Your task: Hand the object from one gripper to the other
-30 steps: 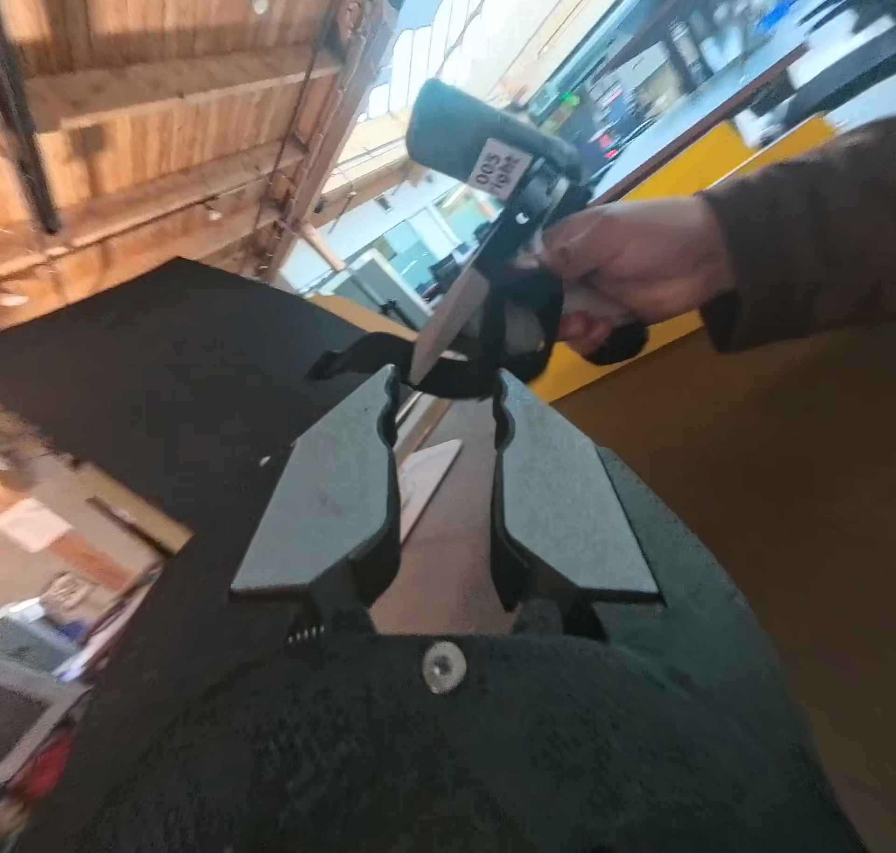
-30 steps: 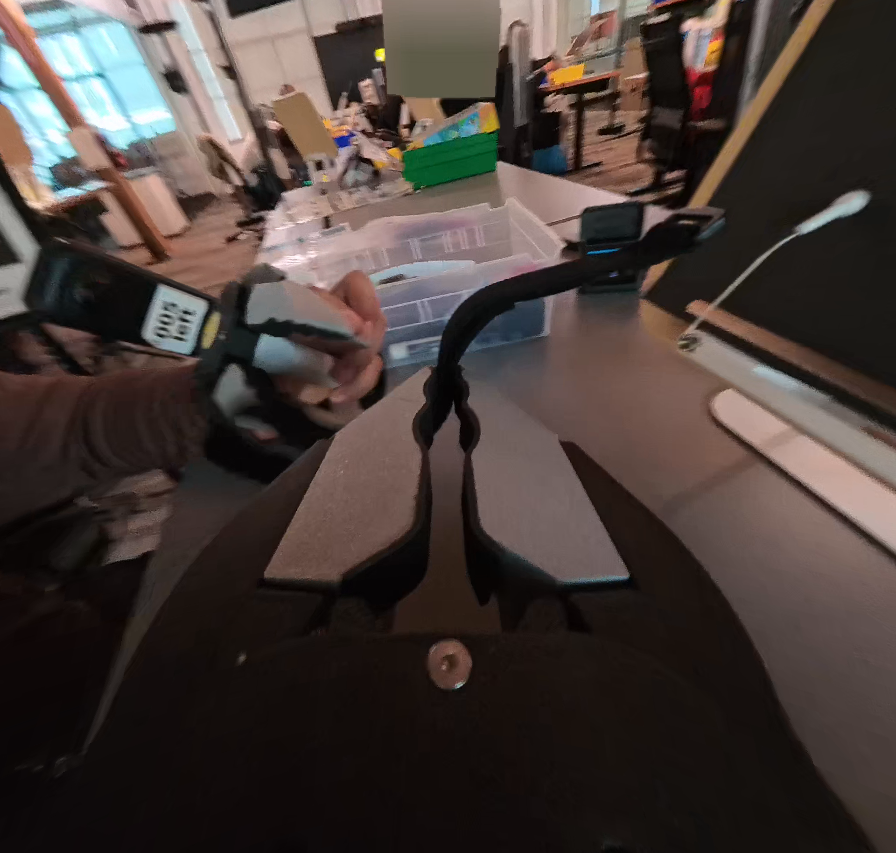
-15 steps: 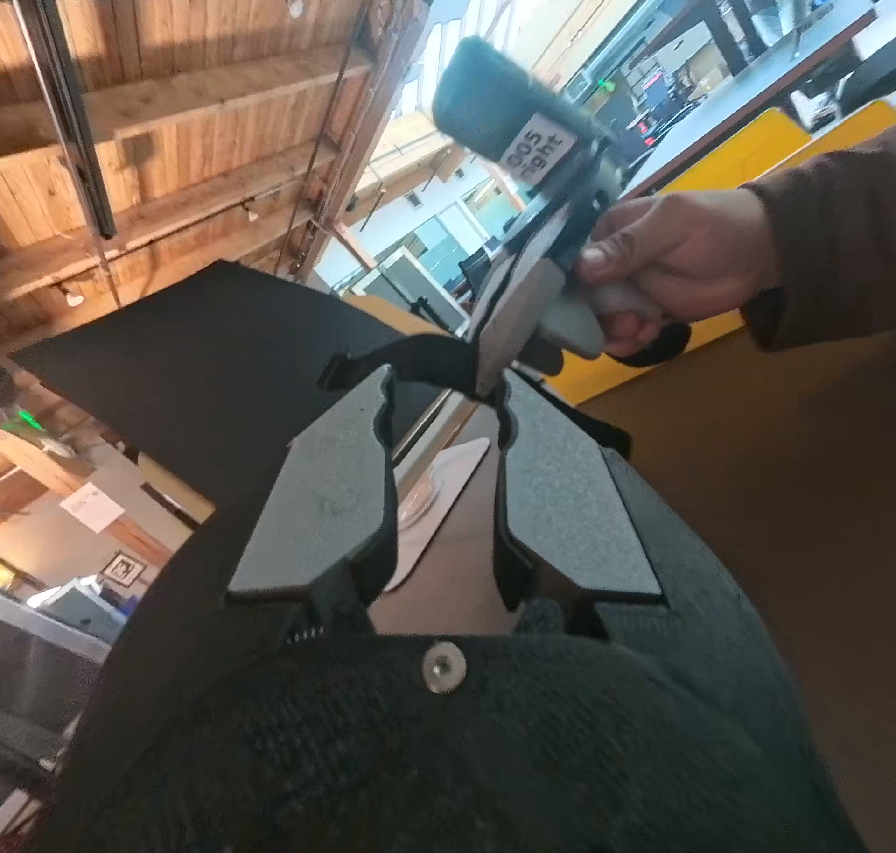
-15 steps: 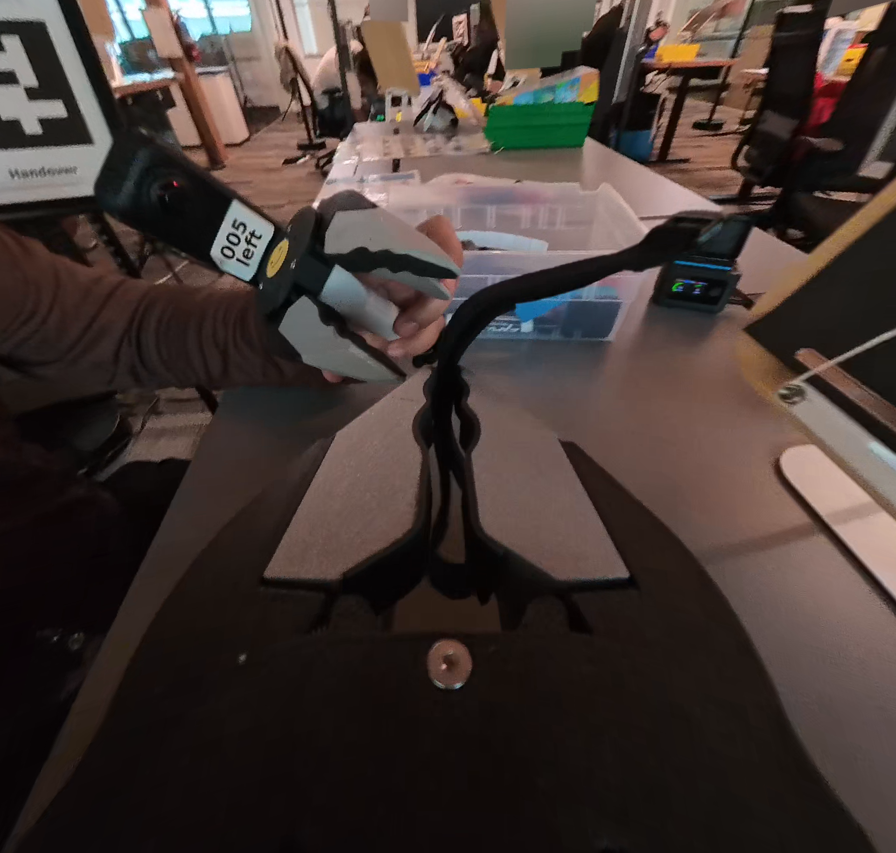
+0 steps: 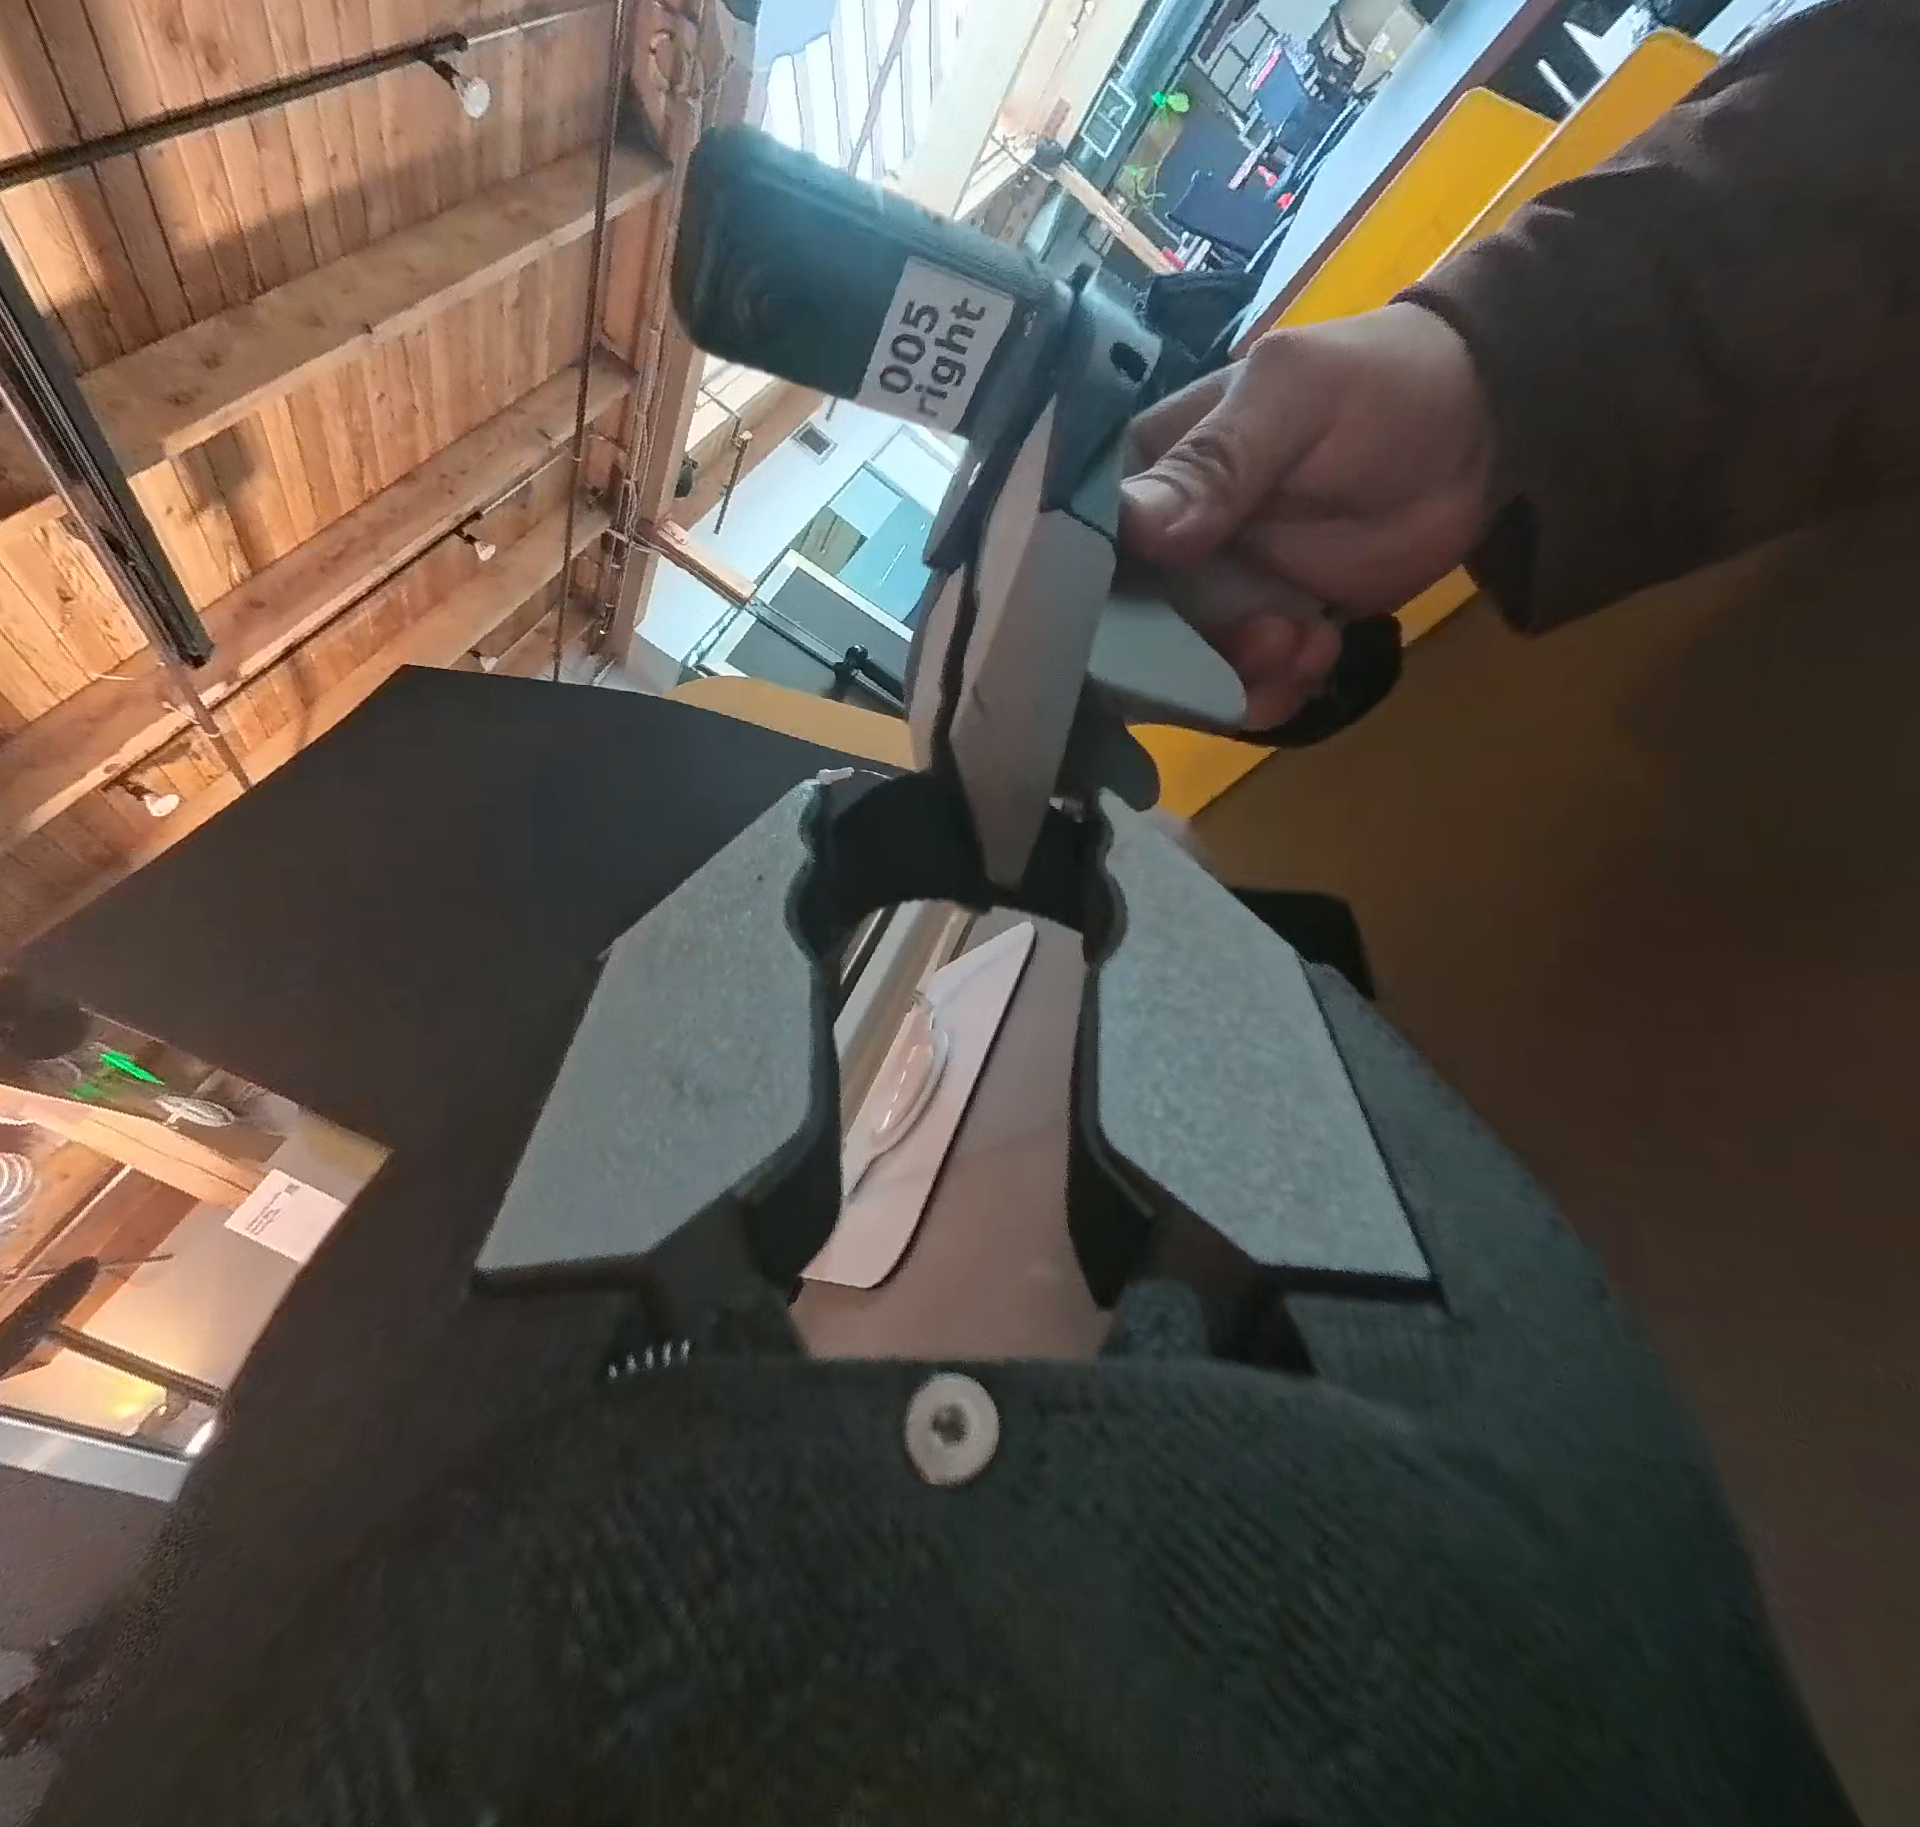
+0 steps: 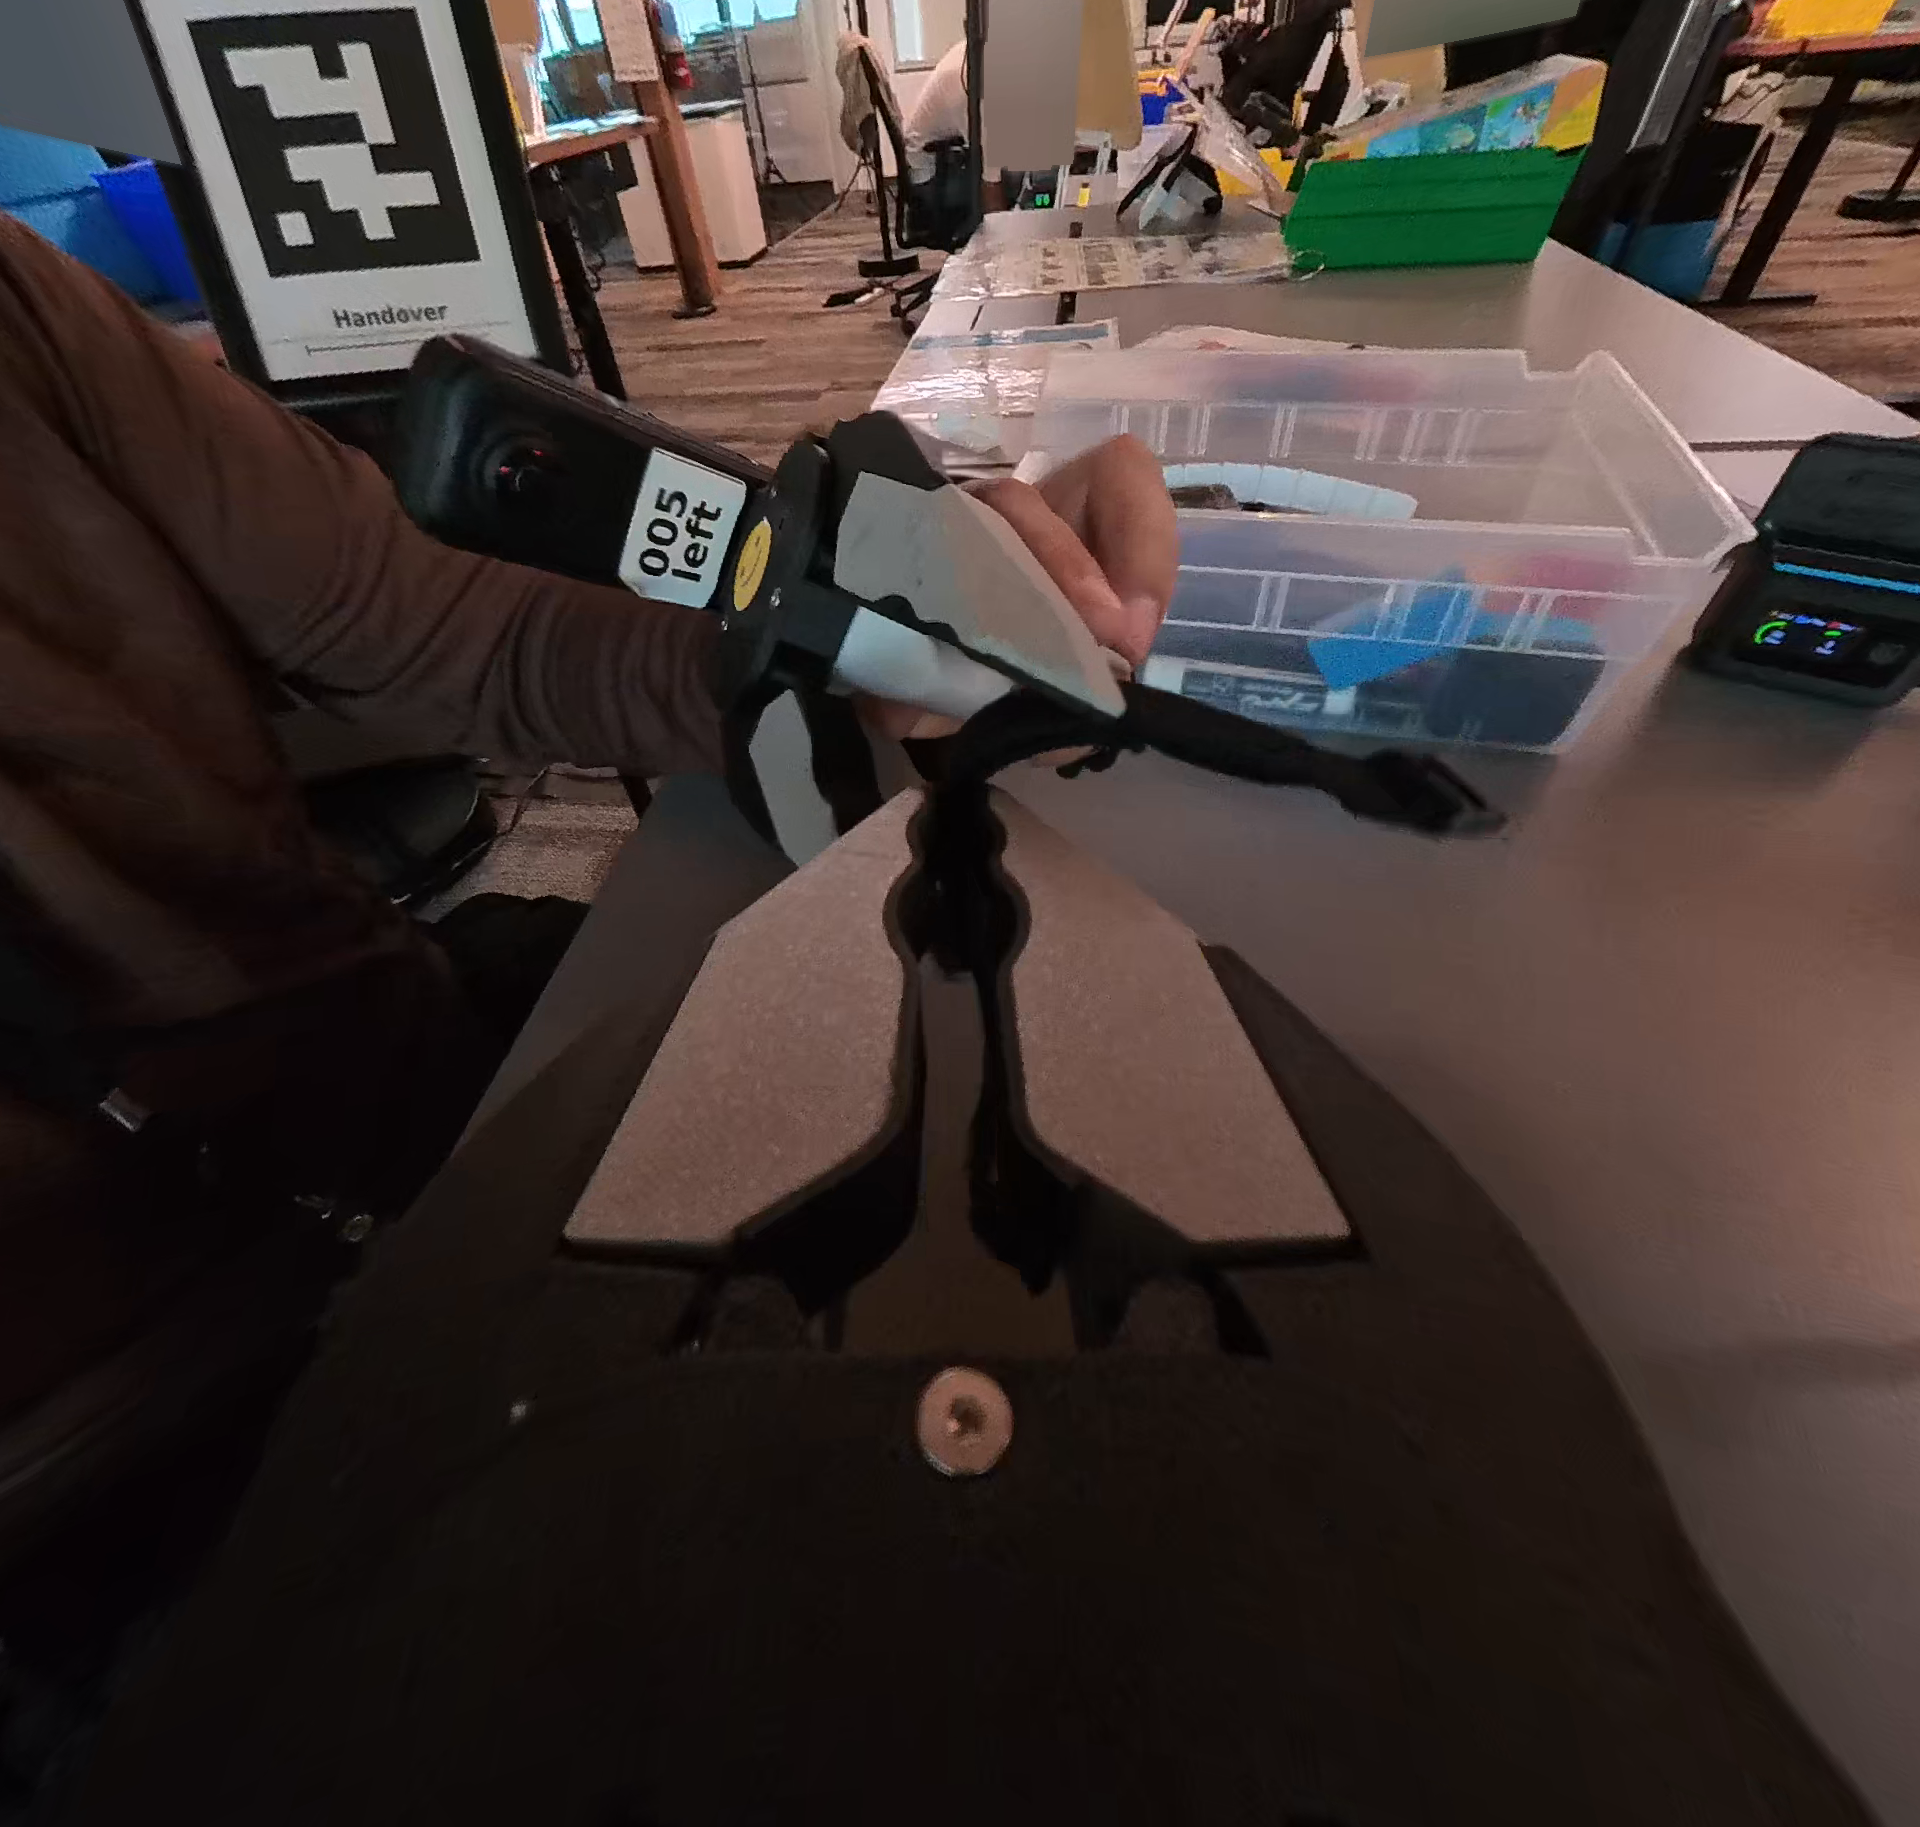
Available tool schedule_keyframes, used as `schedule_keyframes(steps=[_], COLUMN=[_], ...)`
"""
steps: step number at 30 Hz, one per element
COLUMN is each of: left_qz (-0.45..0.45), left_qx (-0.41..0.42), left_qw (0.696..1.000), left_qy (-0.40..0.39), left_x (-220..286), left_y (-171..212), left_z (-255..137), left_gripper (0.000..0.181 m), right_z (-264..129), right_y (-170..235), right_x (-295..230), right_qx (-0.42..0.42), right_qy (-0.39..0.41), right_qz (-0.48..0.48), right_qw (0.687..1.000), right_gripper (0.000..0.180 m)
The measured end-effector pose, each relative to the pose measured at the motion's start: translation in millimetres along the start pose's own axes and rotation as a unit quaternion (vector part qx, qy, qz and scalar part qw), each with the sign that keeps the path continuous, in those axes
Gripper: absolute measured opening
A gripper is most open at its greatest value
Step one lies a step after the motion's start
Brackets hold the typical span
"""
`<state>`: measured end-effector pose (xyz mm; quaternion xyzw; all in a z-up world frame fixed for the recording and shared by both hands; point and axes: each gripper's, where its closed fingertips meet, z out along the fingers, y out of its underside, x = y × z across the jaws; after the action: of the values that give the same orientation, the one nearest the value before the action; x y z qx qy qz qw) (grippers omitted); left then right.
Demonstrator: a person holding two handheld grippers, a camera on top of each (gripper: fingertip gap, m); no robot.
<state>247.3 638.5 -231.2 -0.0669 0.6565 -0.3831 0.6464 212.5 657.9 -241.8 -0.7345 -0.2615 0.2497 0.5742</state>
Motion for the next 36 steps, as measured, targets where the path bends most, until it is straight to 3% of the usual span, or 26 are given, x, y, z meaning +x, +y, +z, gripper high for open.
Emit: schedule_keyframes(steps=[1,7,13,18,22,28,33,36], left_qz=[-0.004,0.015,0.005,-0.183,-0.329,-0.456,-0.46,-0.466], left_qx=[0.001,-0.011,-0.083,-0.062,0.011,0.158,0.163,0.153], left_qw=[1.0,1.0,0.996,0.98,0.944,0.875,0.867,0.866], left_qy=[-0.001,-0.002,-0.027,-0.041,-0.022,0.047,0.102,0.097], left_x=[-1,-1,-13,-35,-46,-55,-36,-33], left_y=[0,4,35,44,32,-6,-15,-12], left_z=[0,0,3,0,-5,-19,-15,-12], left_gripper=[0.043,0.033,0.015,0.011,0.01,0.01,0.012,0.013], right_z=[-1,-3,-18,-33,-21,-3,1,0], right_y=[-1,-2,-4,-18,0,6,-2,1], right_x=[0,-2,23,30,34,24,17,14], right_qx=[0.003,0.001,0.011,0.07,0.023,0.014,0.039,0.026], right_qy=[0.002,0.002,0.064,0.06,0.066,0.03,0.003,-0.001], right_qz=[-0.002,-0.009,0.022,0.06,0.069,0.083,0.085,0.072], right_qw=[1.0,1.0,0.998,0.994,0.995,0.996,0.996,0.997], right_gripper=[0.002,0.005,0.021,0.036,0.054,0.063,0.05,0.01])
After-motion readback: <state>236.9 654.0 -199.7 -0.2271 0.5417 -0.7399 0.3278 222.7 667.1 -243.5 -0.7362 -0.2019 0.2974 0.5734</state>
